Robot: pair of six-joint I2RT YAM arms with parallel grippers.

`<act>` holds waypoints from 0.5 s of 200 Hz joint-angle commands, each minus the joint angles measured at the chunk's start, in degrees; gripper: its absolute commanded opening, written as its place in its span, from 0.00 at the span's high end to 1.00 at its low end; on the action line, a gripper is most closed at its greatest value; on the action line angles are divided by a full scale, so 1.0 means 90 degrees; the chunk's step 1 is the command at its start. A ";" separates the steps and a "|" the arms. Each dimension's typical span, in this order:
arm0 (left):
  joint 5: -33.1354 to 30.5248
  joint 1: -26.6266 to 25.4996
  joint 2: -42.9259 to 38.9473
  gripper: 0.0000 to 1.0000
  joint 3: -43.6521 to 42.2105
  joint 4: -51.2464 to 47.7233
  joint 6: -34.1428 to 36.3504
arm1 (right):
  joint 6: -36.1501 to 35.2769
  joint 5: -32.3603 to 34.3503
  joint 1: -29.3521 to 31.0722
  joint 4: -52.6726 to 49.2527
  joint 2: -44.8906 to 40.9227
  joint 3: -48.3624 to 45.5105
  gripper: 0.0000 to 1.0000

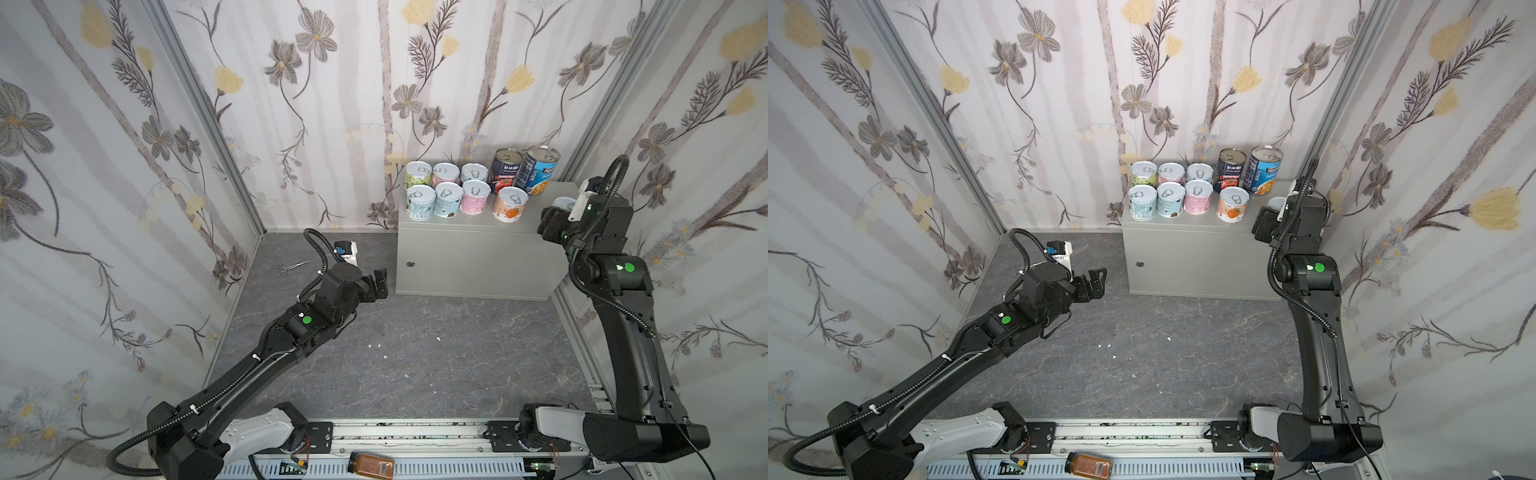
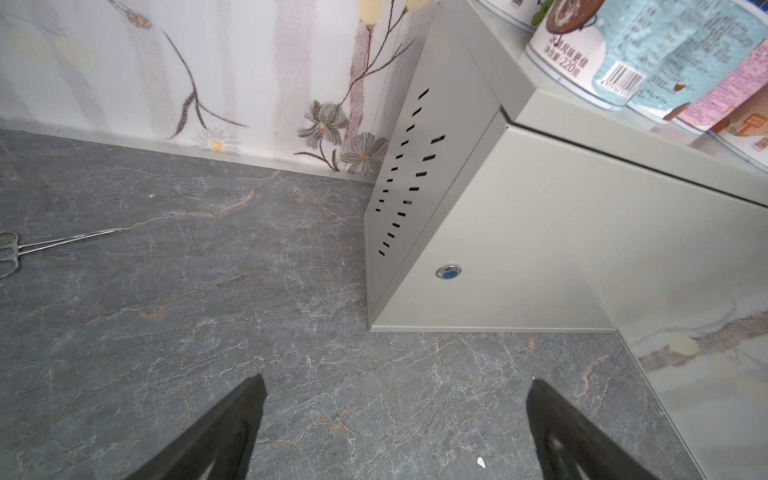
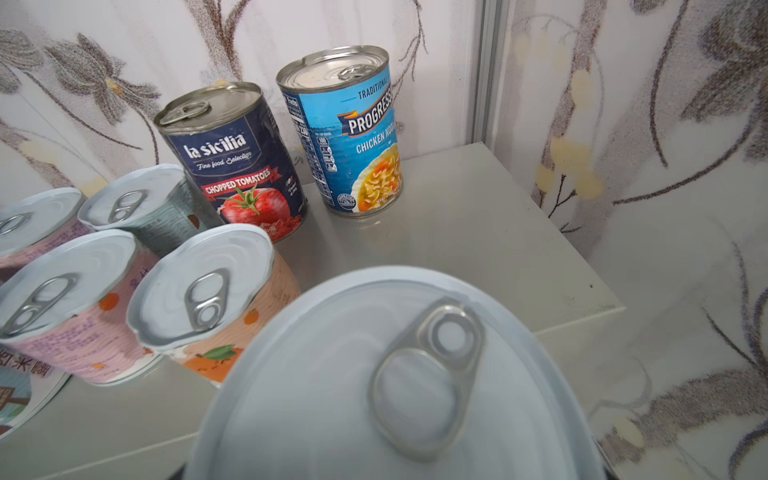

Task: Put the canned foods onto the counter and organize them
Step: 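Lift the yellow can with the right gripper up to the cabinet top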

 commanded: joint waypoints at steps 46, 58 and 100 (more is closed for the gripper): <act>-0.0215 0.0007 -0.0198 0.00 -0.0199 0.0337 -0.0051 | -0.0075 0.0126 -0.0219 0.1200 0.0561 -0.0013 0.40; -0.0321 0.0011 -0.0222 0.00 -0.0248 0.0342 -0.0056 | -0.0059 0.0133 -0.0282 0.1260 0.0666 0.0007 0.40; -0.0494 0.0008 -0.0296 0.00 -0.0363 0.0368 -0.0056 | -0.0087 0.0175 -0.0377 0.1411 0.1182 0.0229 0.40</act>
